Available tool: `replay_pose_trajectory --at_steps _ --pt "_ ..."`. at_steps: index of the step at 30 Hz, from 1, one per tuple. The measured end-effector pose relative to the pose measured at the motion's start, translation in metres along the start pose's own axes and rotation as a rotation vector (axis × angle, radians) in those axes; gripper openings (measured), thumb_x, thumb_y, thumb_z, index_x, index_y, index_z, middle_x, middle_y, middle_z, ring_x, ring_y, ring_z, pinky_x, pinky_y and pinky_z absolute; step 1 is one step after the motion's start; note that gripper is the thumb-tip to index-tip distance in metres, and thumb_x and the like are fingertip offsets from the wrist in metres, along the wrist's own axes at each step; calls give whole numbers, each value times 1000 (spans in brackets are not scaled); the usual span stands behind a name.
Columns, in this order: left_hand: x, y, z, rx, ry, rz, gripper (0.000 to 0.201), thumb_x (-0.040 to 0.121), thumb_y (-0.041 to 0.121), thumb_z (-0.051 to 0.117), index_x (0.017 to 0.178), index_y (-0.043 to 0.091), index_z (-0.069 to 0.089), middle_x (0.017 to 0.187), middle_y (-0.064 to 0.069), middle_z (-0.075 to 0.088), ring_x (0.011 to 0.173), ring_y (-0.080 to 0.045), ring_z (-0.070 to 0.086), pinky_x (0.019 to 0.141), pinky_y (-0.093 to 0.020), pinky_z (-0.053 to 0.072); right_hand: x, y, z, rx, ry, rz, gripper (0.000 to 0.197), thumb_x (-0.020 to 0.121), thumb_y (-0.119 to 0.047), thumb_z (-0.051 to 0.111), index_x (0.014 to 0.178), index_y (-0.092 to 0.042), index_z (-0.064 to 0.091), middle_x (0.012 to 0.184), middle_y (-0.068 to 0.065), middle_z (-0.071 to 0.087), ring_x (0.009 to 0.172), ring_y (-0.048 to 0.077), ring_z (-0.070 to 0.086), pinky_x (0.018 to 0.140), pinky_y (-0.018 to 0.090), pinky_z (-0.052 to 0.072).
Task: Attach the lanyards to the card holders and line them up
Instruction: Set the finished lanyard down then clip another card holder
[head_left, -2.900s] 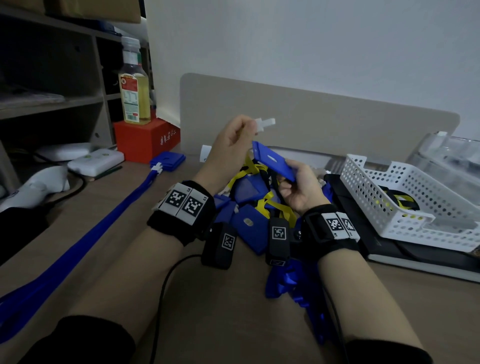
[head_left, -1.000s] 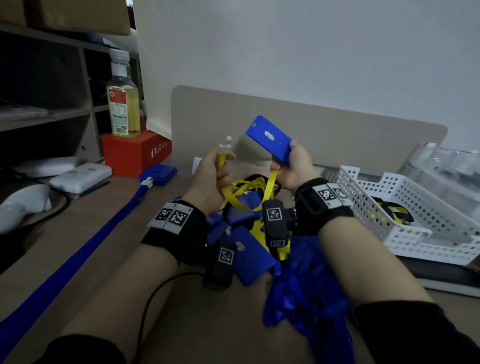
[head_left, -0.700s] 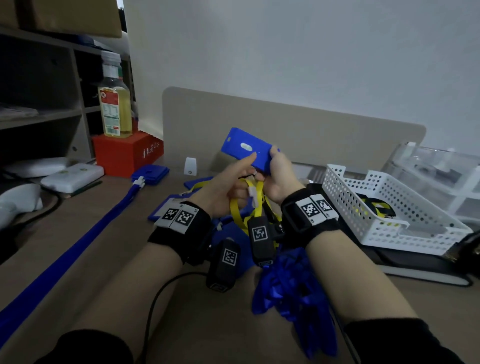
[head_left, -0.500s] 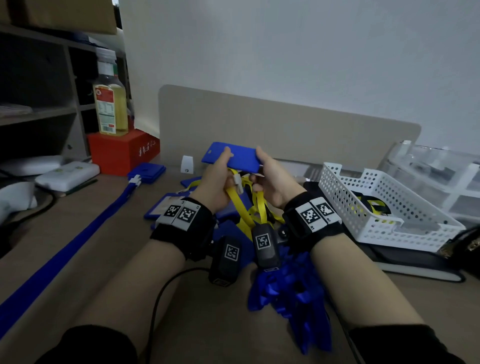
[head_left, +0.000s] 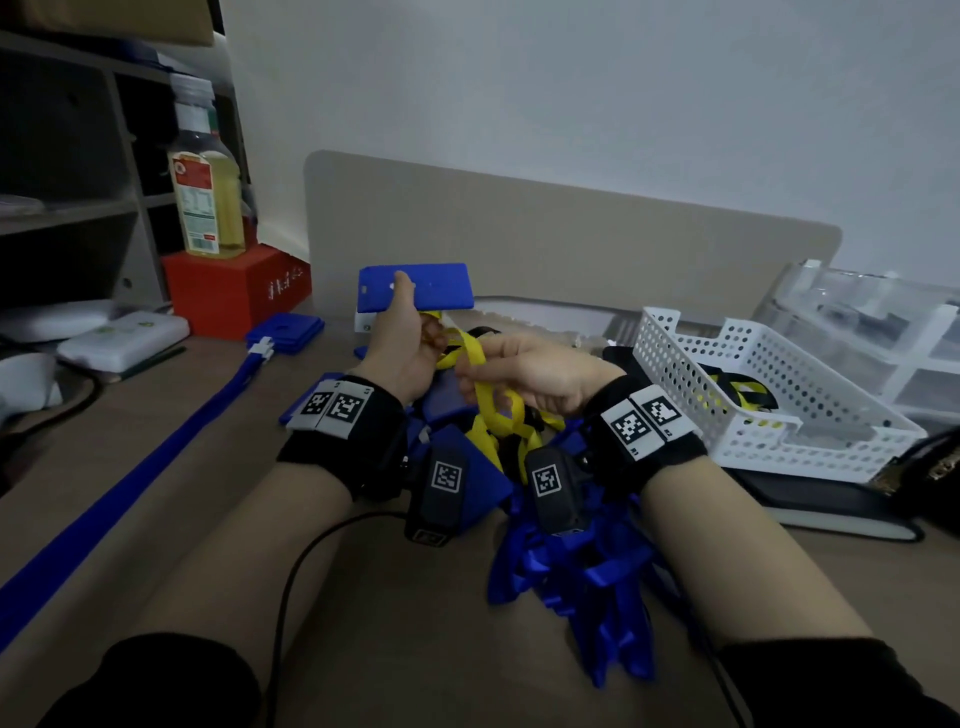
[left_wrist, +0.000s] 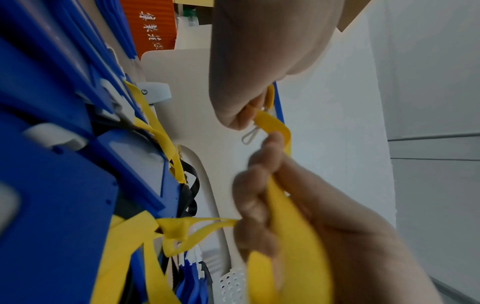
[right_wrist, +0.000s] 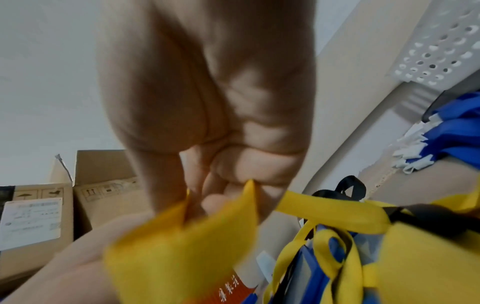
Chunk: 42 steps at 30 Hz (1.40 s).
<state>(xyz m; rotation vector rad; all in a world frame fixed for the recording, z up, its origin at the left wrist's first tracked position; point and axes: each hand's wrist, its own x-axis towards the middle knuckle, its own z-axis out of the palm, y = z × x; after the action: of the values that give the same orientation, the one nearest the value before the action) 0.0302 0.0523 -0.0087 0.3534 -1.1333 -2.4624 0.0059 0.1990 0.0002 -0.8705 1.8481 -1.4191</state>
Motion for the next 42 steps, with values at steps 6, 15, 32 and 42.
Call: replay_pose_trajectory --at_steps 6,15,32,42 --pt "0 -8 3 189 -24 -46 32 99 47 43 78 24 50 76 2 58 68 -13 56 58 -25 44 -7 -29 -37 124 410 -185 18 96 3 46 87 -6 60 55 -5 61 44 2 51 41 14 40" --pt "-7 -25 29 306 -91 -47 25 96 51 44 84 30 52 81 4 55 69 -10 48 59 -25 36 -51 -73 -133 278 1017 -297 27 92 -1 43 69 -14 52 54 -3 45 34 5 35 36 16 29" --pt "-15 -51 69 410 -217 -130 22 98 46 45 99 27 55 102 5 66 85 -9 64 64 -27 45 -94 -18 -166 -495 969 474 36 97 -15 47 127 3 52 130 20 50 111 25 48 93 32 39" --pt "21 -49 71 416 -246 -196 26 101 39 38 103 19 54 92 -1 70 72 -12 69 67 -26 50 18 6 -147 -799 612 507 36 90 -22 56 121 -3 61 125 8 59 112 26 56 89 28 46"
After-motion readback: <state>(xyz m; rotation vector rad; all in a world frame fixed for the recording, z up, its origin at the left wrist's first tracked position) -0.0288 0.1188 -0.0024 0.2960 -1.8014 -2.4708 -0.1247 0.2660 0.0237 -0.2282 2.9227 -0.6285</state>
